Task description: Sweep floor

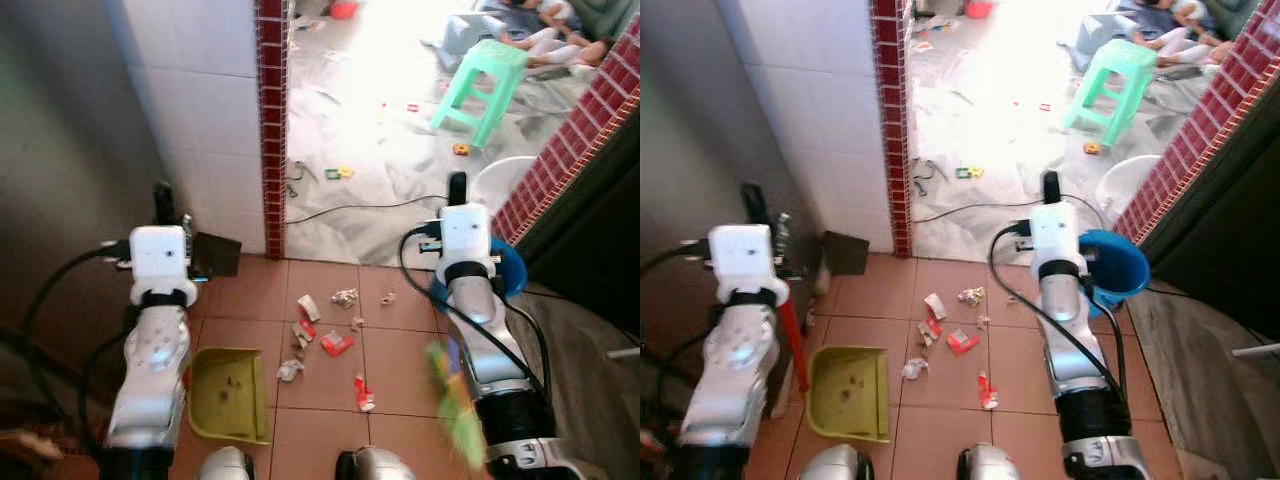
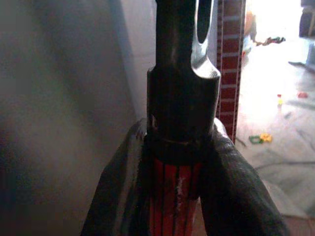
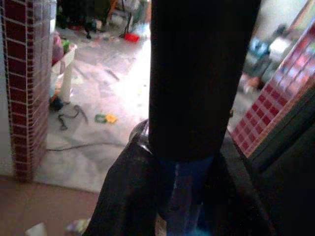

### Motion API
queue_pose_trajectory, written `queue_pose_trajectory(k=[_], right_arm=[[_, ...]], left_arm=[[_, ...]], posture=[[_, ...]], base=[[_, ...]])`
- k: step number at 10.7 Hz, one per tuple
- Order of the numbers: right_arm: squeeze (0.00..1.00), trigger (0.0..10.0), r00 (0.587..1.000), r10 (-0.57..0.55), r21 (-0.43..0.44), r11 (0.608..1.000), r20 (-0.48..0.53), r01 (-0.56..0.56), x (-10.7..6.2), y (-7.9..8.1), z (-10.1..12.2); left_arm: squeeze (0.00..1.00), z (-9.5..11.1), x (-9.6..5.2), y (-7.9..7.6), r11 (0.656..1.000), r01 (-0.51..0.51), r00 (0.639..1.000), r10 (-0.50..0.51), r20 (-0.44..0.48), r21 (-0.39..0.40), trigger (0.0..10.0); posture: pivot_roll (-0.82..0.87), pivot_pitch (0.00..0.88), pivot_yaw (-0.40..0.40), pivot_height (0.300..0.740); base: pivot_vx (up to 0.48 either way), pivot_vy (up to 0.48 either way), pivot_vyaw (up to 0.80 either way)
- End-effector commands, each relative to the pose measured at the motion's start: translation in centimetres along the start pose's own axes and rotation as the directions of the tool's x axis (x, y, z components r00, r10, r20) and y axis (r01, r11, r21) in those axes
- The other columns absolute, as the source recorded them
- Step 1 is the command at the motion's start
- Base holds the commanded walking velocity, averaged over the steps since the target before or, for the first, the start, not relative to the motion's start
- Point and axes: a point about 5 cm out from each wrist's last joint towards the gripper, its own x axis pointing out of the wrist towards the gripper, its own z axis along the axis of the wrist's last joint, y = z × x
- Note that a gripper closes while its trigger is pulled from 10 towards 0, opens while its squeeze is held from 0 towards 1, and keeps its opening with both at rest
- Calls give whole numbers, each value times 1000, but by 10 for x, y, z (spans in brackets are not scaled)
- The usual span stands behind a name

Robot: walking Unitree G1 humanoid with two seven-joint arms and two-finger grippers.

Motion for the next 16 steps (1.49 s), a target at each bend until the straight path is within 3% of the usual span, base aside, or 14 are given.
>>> queue_pose_trajectory(k=[1,5,7,8,10,12,14,15,16], right_arm=[[0,10000,999,-30,39,999,-39,32,1,-6,-3],[0,10000,994,-67,119,990,-83,76,8,-10,0],[0,10000,993,-68,135,988,-94,81,8,-8,0],[0,10000,994,-64,141,987,-93,77,8,-6,0],[0,10000,994,-64,141,987,-92,76,8,-5,1],[0,10000,993,-65,156,985,-97,79,8,-3,2],[0,10000,994,-61,188,979,-96,78,9,-1,3],[0,10000,994,-49,242,968,-98,71,10,4,4],[0,10000,997,17,369,929,-72,11,12,14,11]], left_arm=[[0,7,8,1,999,-18,999,19,43,-29,10000],[0,7,25,-14,998,-50,993,47,106,27,10000],[0,9,32,-12,970,-219,969,204,143,102,10000],[0,3,36,-13,968,-242,967,234,105,69,10000],[0,-5,42,-27,975,-219,974,215,69,41,10000],[0,-12,46,-59,995,-103,994,103,25,-3,10000],[0,-17,44,-70,997,-73,997,72,12,22,10000],[0,-20,45,-74,998,-63,998,63,0,27,10000],[0,-22,44,-79,999,-34,999,34,-11,7,10000]], posture=[[4,79,-65,740],[-8,81,-52,740],[-13,77,-51,740],[-13,76,-51,740],[-16,81,-50,740],[-23,79,-46,740],[-21,78,-42,740],[-21,78,-42,740],[-10,74,-40,740]], base=[[0,0,0],[0,0,0],[0,0,0],[0,0,0],[0,0,0],[0,0,0],[0,0,0],[0,0,0],[0,0,0]])
